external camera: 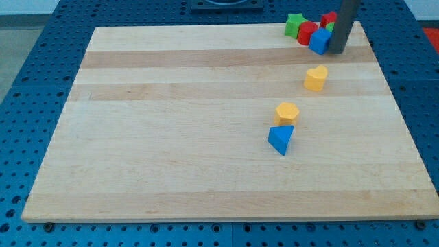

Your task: Move yellow heart into blue cube

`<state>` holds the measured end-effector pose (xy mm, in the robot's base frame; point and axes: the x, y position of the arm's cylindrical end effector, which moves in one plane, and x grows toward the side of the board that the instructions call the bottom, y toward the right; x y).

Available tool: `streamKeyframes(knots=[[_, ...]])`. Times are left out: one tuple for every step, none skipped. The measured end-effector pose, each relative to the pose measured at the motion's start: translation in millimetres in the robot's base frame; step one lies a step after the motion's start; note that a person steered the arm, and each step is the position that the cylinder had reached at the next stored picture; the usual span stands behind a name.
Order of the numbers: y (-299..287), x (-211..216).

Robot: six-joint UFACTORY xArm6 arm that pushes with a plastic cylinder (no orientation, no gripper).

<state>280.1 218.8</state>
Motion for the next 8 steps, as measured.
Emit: streamKeyframes(knots=[[0.0,24.7],[37.3,101.0],[24.9,180.0],[-39.2,194.8],[-78.3,166.4],[-93.2,130.6],[-96.5,98.2],[-58.4,95.0]])
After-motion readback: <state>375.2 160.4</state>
